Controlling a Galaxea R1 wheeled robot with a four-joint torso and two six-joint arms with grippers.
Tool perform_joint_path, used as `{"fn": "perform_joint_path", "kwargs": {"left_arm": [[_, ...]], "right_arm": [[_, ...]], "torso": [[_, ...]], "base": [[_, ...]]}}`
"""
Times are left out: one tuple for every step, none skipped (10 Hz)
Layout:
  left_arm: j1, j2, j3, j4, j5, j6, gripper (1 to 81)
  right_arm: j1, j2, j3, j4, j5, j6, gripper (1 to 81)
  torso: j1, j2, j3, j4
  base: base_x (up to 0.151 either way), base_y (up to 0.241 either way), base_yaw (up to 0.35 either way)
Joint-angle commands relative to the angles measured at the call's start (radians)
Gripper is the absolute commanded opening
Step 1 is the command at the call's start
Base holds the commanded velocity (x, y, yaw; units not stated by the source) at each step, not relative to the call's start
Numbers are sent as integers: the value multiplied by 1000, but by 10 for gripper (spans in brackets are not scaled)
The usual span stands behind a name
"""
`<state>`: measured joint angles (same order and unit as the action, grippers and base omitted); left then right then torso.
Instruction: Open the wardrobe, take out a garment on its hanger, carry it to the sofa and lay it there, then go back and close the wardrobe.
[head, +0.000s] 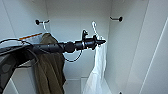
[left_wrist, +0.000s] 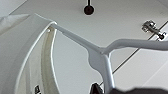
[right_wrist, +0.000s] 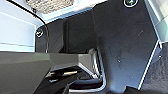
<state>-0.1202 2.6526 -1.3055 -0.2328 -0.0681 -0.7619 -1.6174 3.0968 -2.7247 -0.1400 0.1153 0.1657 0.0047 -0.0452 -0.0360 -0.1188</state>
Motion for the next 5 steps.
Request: {"fn": "perform_joint_path", "kwargs": {"left_arm": [[-181, 60, -72, 13, -52, 12, 10], [-181, 93, -97, 13, -52, 12, 10], [-181, 116, -113, 13, -52, 10, 10], [-181, 150, -129, 13, -50, 9, 10], [-180, 167, -129, 15, -50, 9, 10]], "right_arm": [[40, 16, 13, -4, -46, -6, 811], [40, 16, 13, -4, -46, -6, 811], [40, 16, 13, -4, -46, -6, 811], [40, 16, 13, -4, -46, -6, 811], [38, 16, 13, -4, -46, -6, 811]], "torso": [[0, 0, 0, 0], [0, 0, 0, 0], [0, 0, 0, 0], [0, 0, 0, 0], [0, 0, 0, 0]], "base": [[0, 0, 0], [0, 0, 0], [0, 0, 0], [0, 0, 0], [0, 0, 0]]}}
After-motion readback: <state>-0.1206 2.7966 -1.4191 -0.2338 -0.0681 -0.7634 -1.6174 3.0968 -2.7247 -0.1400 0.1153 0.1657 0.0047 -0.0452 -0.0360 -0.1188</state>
